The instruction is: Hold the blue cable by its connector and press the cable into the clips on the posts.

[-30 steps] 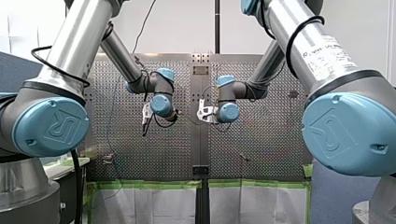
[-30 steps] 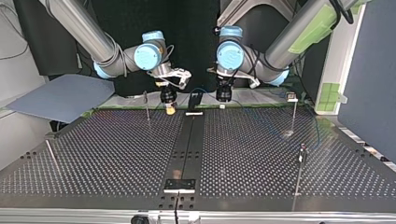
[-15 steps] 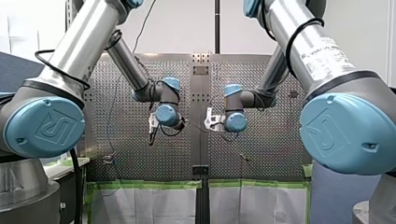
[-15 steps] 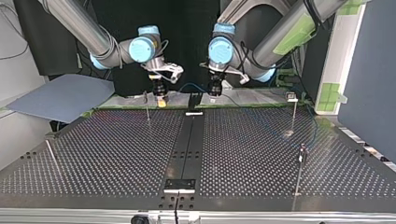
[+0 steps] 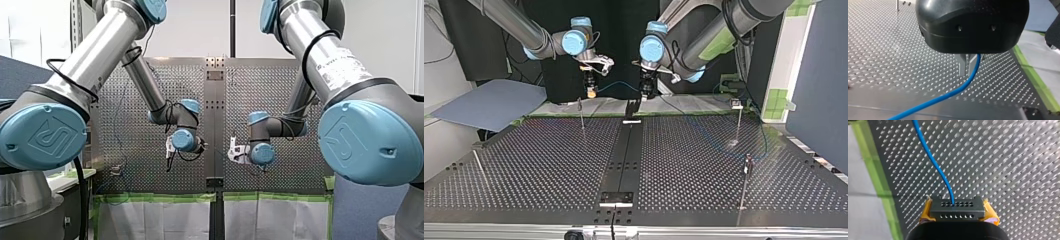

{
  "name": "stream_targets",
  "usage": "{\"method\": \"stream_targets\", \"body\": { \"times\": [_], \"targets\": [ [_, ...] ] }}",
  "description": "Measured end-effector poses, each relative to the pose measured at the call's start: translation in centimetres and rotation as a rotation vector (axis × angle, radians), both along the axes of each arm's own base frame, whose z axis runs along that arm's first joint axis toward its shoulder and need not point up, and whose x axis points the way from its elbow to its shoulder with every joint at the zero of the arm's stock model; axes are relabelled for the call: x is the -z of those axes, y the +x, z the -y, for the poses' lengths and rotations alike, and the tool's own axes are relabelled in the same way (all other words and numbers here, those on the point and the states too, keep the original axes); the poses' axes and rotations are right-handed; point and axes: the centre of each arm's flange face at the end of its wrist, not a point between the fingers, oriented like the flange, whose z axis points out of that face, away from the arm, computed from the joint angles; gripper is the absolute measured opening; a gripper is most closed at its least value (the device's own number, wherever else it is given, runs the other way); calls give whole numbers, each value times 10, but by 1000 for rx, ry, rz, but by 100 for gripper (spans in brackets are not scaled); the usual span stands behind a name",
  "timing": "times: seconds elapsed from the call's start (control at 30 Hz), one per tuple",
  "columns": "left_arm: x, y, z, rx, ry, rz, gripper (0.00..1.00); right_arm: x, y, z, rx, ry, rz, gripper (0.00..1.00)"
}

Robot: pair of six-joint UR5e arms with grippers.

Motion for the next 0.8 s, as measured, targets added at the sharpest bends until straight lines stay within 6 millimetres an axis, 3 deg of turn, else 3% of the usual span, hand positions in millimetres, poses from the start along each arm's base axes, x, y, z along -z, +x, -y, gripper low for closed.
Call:
{"method": "stream_targets", "body": {
  "times": [0.2, 0.47, 0.8],
  "targets": [
    [24, -5, 8, 19, 2, -4, 0, 20, -17, -13, 14, 24, -17, 1],
    [56, -11, 21, 48, 4, -11, 0, 64, -54, -25, 66, 83, -54, 1],
    [90, -17, 44, 79, 28, -25, 0, 102, -90, -15, 95, 125, -85, 1]
  ]
}}
